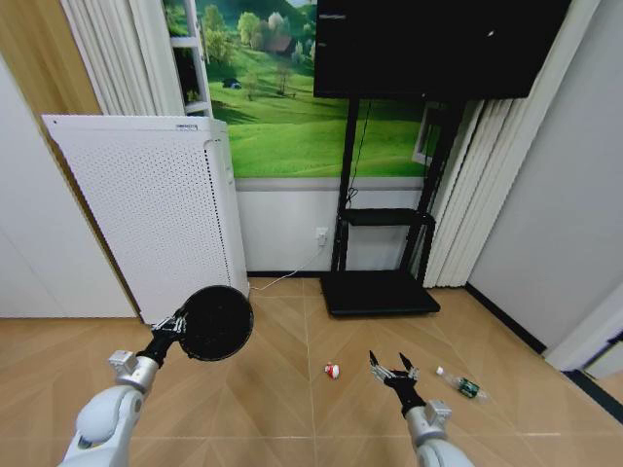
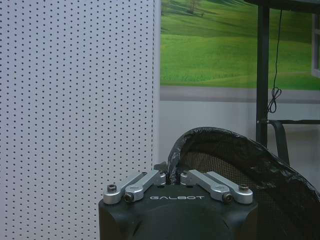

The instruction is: Pick up the trash bin and place the garbage on the floor into it.

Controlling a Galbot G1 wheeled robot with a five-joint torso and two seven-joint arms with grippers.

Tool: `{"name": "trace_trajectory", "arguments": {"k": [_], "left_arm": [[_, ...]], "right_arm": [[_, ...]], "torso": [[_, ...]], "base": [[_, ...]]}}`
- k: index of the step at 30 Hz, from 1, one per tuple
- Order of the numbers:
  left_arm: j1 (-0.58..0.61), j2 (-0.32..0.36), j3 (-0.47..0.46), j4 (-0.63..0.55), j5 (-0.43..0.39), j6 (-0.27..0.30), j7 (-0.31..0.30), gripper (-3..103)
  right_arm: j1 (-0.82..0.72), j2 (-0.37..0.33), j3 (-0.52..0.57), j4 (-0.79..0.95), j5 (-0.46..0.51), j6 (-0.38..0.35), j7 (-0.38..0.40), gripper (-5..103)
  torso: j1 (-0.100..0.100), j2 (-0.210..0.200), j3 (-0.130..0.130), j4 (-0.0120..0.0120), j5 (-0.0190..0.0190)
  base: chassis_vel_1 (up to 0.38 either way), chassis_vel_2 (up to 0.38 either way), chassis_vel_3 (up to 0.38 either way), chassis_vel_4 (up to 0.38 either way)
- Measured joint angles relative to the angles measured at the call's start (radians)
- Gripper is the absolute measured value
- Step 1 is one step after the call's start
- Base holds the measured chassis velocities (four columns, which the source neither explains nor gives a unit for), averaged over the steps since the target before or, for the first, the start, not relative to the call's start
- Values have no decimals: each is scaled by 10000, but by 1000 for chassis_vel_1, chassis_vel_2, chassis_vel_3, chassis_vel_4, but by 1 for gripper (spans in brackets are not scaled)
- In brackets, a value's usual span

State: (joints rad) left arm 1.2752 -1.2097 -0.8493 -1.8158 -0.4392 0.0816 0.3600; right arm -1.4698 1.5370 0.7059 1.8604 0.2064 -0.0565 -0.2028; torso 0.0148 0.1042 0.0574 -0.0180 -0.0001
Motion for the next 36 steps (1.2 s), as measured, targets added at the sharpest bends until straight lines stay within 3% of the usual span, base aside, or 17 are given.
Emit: {"name": "trace_trajectory", "arguments": {"k": [12,36], "left_arm": [[627,-52,-315,-368,-151,46,-51,7],[905,-233,-164,-605,18,284,-321,7]], "right_arm": [[25,33,-113,97,-177,-331,125,100],[29,-70,250,-28,-435,-230,52,100]], "torso": [[0,1,0,-1,1],[0,2,-1,-1,1]], "base": [[0,0,0,0],[0,0,0,0]]}}
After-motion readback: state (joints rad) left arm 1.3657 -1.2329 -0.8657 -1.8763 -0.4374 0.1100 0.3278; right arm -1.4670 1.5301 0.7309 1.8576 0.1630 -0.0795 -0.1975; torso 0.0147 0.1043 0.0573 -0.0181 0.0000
